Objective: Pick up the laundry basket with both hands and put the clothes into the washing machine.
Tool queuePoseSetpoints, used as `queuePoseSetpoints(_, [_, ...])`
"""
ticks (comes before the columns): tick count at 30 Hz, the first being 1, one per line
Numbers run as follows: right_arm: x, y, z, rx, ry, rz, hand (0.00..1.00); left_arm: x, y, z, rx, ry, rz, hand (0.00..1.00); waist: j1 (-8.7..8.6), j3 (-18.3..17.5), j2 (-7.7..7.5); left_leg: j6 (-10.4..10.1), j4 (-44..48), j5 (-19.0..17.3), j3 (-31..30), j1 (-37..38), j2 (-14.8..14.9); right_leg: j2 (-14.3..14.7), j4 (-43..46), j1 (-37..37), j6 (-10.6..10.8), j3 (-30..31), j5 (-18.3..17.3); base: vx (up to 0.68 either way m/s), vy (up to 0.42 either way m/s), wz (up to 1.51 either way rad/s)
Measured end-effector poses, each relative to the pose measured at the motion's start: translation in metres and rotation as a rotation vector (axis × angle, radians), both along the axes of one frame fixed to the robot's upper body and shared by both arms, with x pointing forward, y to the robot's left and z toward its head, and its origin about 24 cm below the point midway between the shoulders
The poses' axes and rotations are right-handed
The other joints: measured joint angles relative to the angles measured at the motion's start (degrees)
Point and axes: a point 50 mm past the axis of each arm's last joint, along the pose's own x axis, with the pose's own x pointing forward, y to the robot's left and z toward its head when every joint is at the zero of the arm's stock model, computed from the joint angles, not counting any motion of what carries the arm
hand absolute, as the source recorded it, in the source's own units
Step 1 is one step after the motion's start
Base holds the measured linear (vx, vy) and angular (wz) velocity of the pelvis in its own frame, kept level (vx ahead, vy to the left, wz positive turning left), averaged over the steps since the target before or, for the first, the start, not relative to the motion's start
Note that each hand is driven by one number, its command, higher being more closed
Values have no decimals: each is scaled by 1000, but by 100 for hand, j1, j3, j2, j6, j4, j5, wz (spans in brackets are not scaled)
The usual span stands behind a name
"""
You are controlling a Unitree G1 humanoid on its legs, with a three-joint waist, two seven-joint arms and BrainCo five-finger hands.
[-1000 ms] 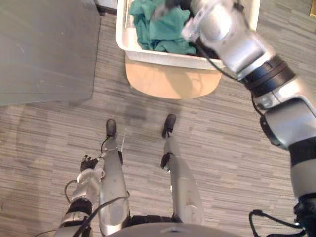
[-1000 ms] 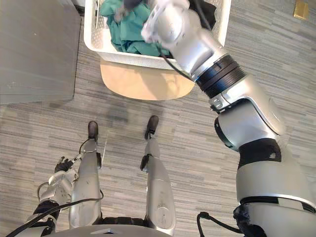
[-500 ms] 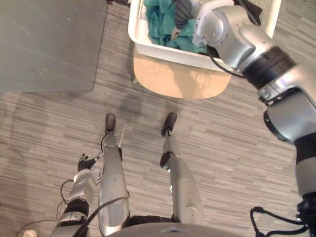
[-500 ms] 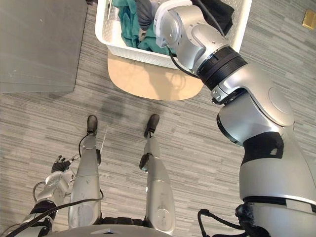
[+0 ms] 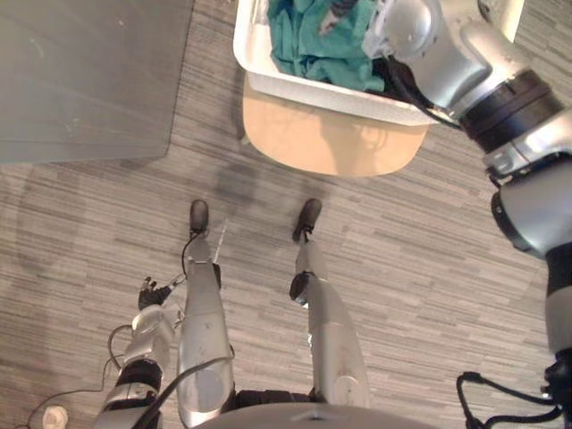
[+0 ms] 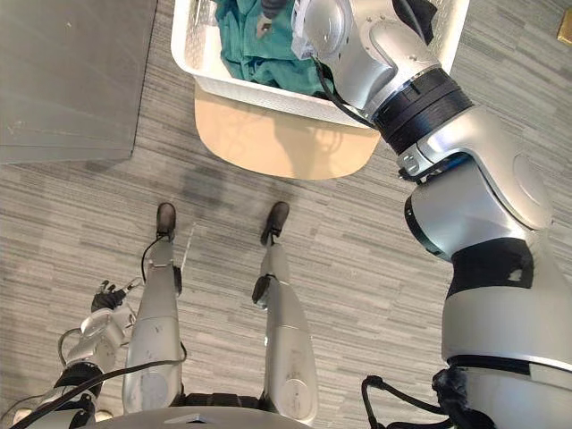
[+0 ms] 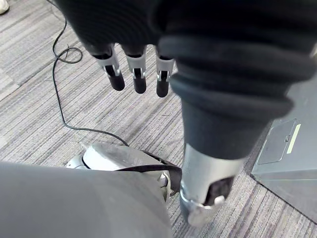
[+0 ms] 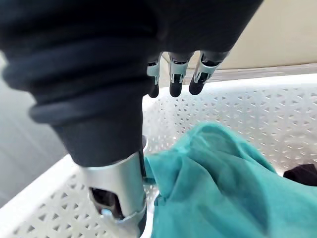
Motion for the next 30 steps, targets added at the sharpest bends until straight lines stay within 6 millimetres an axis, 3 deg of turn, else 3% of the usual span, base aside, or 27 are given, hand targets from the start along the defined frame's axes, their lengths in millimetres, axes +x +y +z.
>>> queuePoseSetpoints(7, [0, 0, 1, 2, 0, 1, 0, 2, 4, 3, 14, -12, 2, 0, 6, 13, -104, -10, 3, 10, -7, -180, -1, 1, 0, -184, 29, -7, -18, -49, 6, -1])
queuePoseSetpoints(27, [18, -28, -5, 29, 52, -135, 0, 1, 5, 4, 18, -28, 40, 0, 47, 21, -105, 10, 41, -9, -14, -671, 4, 3, 0, -645, 5, 3, 23, -37, -11, -1])
queuePoseSetpoints(30, [19, -32, -5, 36, 54, -148, 0, 2, 3, 4, 25, -25, 34, 0, 119, 25, -99, 12, 72, -9, -21, -767, 3, 3, 0, -726, 8, 4, 22, -46, -20, -1])
